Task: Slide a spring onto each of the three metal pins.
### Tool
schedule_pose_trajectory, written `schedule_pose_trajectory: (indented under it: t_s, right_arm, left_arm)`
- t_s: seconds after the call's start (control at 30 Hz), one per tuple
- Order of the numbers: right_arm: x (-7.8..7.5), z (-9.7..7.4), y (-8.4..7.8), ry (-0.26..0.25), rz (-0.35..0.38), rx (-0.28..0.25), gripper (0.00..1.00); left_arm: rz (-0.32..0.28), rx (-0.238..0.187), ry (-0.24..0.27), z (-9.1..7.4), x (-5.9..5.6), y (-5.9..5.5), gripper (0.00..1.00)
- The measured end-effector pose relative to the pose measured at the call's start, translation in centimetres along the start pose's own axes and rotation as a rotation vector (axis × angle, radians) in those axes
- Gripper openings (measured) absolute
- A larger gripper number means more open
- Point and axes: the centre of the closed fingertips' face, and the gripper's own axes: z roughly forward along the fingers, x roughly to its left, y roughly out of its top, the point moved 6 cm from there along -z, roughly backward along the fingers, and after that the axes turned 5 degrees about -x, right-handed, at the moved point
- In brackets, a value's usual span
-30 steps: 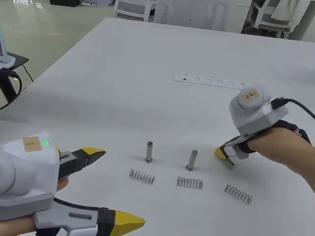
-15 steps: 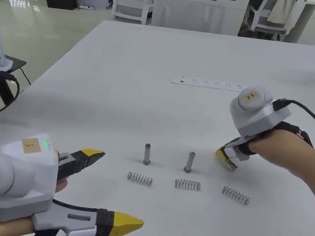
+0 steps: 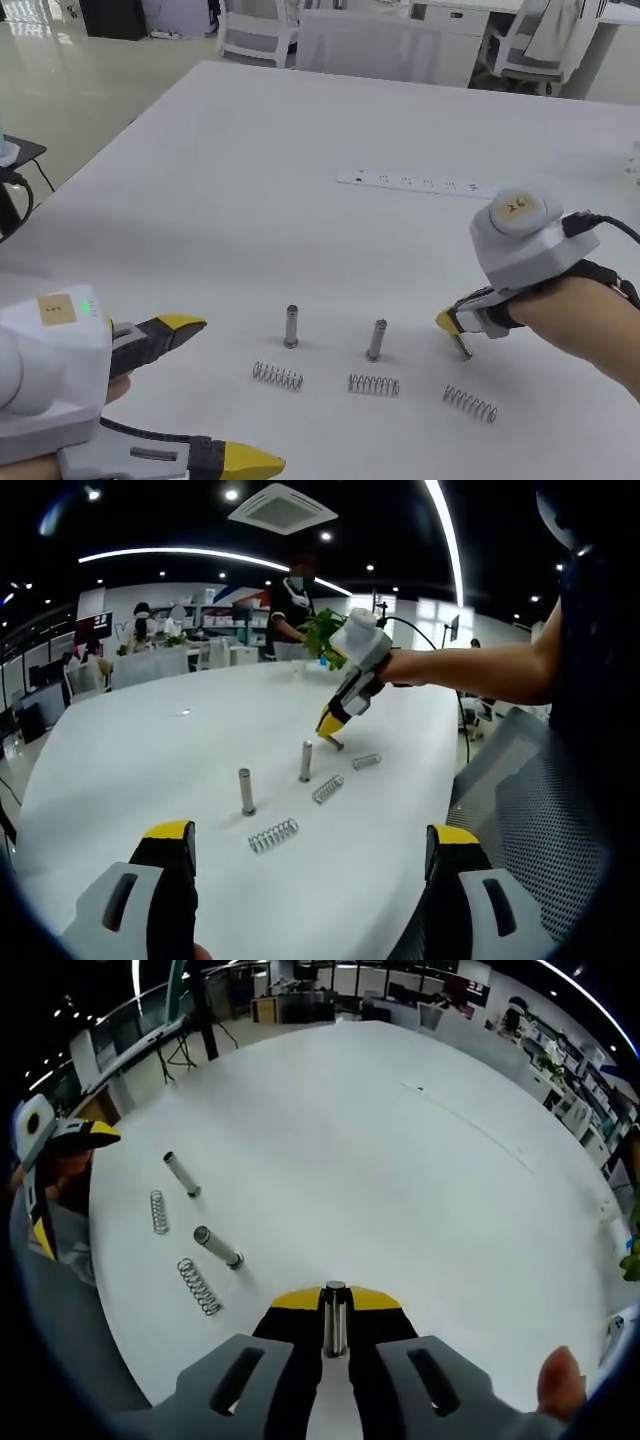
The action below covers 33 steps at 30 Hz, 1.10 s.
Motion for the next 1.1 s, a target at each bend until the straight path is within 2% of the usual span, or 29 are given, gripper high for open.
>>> schedule_pose_trajectory:
  t_s: [0.63, 1.1]
  right_arm:
    - [0.4, -1.3, -0.3, -0.011, 0.005, -0.054, 0.05]
    - [0.1, -1.7, -0.8, -0.012, 0.021, -0.066, 0.05]
  left_arm:
    - [0.028, -0.004, -0.002, -0.2, -0.1, 0.8, 0.92]
    - [0.037, 0.001, -0.005, -0.2, -0.2, 0.9, 0.92]
